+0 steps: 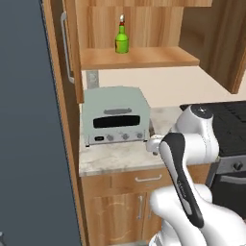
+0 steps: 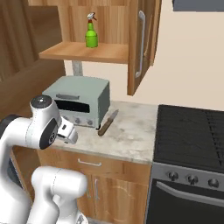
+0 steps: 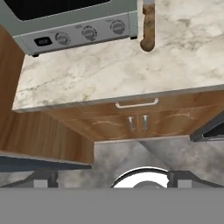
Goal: Move the cutting board and knife to the sink. Then move spray from the cabinet to the counter.
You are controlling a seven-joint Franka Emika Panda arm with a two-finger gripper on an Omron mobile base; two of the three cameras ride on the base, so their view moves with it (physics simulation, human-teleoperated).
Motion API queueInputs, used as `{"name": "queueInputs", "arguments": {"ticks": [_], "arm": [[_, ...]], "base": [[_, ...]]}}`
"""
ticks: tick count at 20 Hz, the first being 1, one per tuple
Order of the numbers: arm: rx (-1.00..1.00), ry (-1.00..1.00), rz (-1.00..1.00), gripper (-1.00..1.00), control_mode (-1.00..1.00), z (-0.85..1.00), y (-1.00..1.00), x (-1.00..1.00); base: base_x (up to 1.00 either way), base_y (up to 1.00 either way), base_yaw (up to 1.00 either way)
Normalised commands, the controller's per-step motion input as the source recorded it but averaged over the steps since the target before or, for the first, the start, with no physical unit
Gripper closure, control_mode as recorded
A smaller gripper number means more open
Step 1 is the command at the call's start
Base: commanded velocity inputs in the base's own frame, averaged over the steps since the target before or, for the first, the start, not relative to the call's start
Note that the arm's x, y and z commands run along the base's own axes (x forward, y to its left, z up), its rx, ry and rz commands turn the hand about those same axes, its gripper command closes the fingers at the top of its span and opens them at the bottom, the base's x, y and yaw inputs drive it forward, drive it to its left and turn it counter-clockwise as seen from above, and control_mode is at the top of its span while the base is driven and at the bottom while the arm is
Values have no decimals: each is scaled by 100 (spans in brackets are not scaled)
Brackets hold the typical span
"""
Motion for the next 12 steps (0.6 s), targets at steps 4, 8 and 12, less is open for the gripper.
{"name": "queueInputs", "arguments": {"ticks": [4, 8, 12], "arm": [[0, 0, 0, -100, 100, 0, 0, 0], [0, 0, 0, -100, 100, 0, 0, 0], [0, 0, 0, -100, 100, 0, 0, 0]], "base": [[58, 8, 0], [60, 0, -2], [47, 0, 0]]}}
